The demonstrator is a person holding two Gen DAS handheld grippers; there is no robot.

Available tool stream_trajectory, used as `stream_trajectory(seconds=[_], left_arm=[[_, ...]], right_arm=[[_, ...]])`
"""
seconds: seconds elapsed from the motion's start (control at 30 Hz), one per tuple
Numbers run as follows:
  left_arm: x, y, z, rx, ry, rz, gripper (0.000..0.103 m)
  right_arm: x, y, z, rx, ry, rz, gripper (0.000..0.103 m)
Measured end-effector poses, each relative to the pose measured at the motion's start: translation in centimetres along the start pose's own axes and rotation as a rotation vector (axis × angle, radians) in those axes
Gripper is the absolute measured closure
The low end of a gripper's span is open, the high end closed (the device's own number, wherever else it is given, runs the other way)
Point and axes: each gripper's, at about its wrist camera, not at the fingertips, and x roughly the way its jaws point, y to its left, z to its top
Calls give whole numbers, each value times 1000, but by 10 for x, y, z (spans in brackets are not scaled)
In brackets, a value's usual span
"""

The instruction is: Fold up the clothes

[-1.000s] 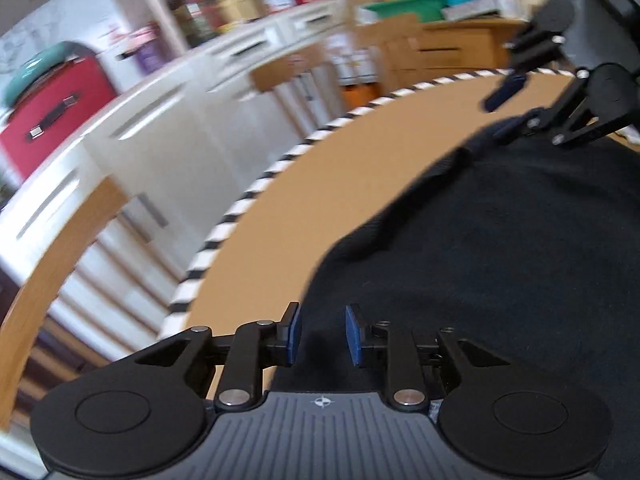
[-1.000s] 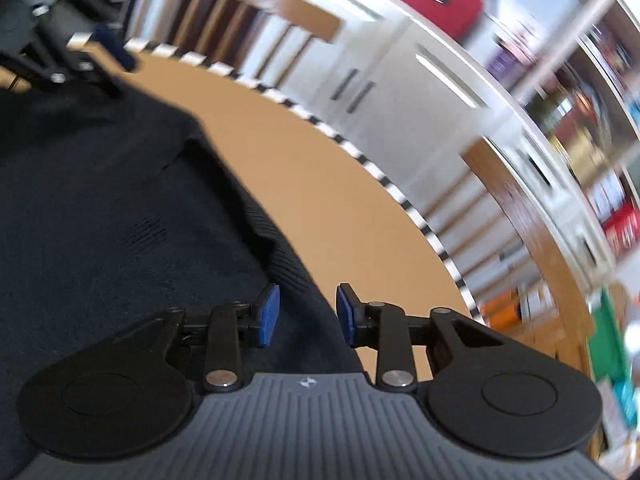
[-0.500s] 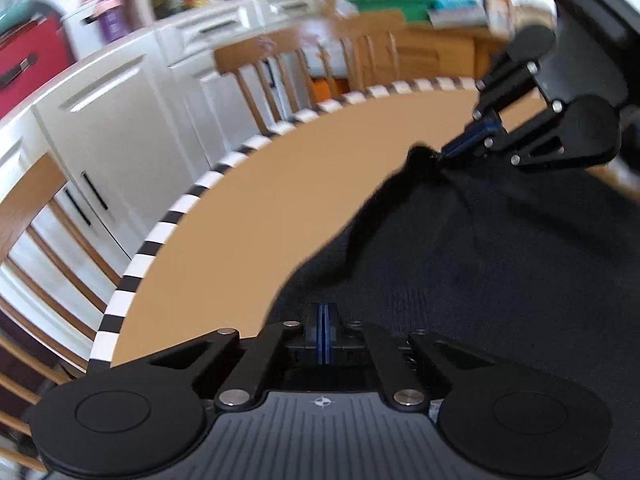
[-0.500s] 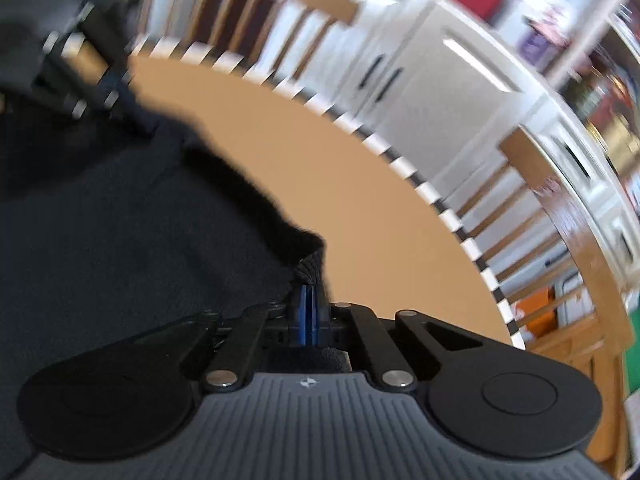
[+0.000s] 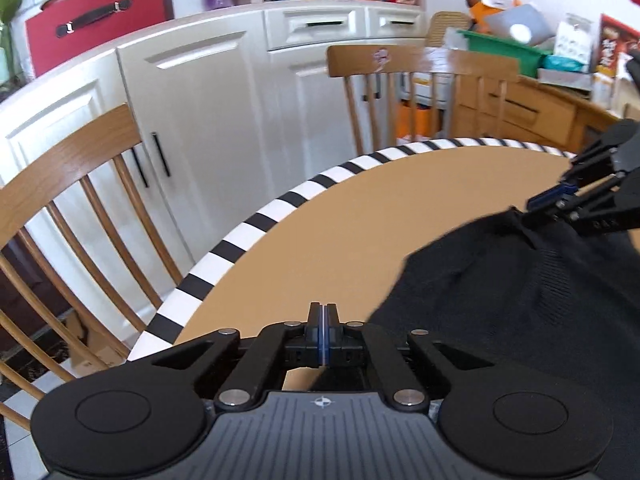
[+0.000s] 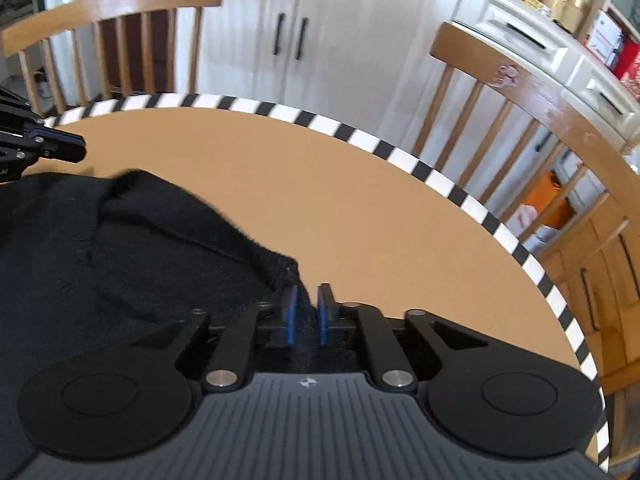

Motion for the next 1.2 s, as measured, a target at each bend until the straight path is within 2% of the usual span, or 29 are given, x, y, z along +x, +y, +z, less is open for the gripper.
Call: stream_trajectory(seconds=[0.03,0.13,0.2,0.3,0.43,0.53,0.57,0.6,0.63,0.67,0.73,0.87,1.03,1.13,1.17,1.2], left_arm=[[-2,0,0,0,-14,24,99],[-26,16,-6,-52,-67,4,95],[-44,28,-18,-49,-63,-29,88],[-65,35,-42,-15,-20,-69,77],[-74,31,-67,-2,35,-110,65],[-73,22,-76,-31,57,-140,65],[-70,19,-76,-35,64,-146,70],[-69,15,-77,-33,68,-148,83],[-68,12,-76,-28,68,-142,93],[-68,10,-75,-32,68,-134,100],[-78,11,-72,-46,45,-94,101],[-101,26,-60,-52,-64,39,101],[-85,28,-45,-38,-145,227,101],[-45,33,-40,-116,-52,189,100],[-31,33,-40,-120,-9,175,97],[-20,30,-40,-93,22,185,93]], right_arm=[[-4,-3,-2,8,-18,-20,67],[-34,-25,-14,49,-91,0,68],[-54,-42,-25,58,-111,22,68],[-75,-58,-53,22,-76,22,68],[-74,-49,-77,-59,-7,9,68],[-60,-40,-78,-49,13,-21,68],[-55,-39,-77,-37,26,-25,69],[-49,-39,-77,-23,46,-22,77],[-46,-39,-76,-5,54,-11,96],[-48,-39,-75,11,47,-7,100],[-58,-38,-70,28,17,-27,101],[-84,-52,-59,62,-46,-97,101],[-60,-65,-51,138,-13,-191,101],[-33,-63,-52,196,31,-227,97],[-28,-59,-51,192,38,-243,95],[-23,-55,-50,188,46,-260,89]])
